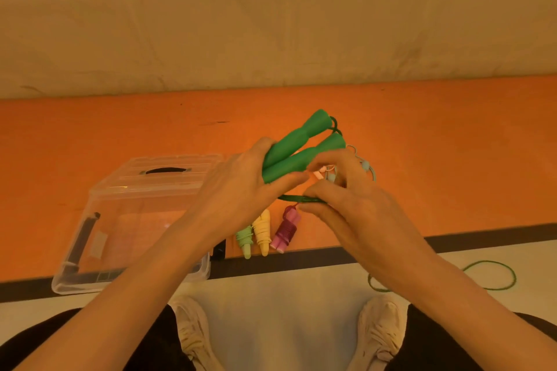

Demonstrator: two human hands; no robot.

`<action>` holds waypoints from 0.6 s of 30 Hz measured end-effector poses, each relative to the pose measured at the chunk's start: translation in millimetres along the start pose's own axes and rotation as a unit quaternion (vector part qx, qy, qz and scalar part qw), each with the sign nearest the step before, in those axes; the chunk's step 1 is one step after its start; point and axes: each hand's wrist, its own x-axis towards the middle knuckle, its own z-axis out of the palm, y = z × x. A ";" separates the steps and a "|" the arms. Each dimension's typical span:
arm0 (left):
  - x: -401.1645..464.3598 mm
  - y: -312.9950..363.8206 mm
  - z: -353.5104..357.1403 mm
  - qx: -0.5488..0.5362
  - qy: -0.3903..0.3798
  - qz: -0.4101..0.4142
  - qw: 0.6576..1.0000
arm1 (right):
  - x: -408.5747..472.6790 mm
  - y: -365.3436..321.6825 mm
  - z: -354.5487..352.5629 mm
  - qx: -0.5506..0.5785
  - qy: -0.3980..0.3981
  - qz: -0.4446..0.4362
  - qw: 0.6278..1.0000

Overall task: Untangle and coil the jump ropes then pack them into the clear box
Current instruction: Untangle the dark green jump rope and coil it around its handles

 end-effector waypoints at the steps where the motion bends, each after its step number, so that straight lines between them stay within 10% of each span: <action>1: 1.0 0.9 0.7 -0.007 -0.006 0.002 1.000 | 1.4 3.7 -0.6 0.001 0.007 -0.004 1.000; 18: 2.7 -6.0 -3.6 0.158 -0.001 0.029 0.987 | 10.9 19.2 -8.3 0.127 -0.013 0.000 0.992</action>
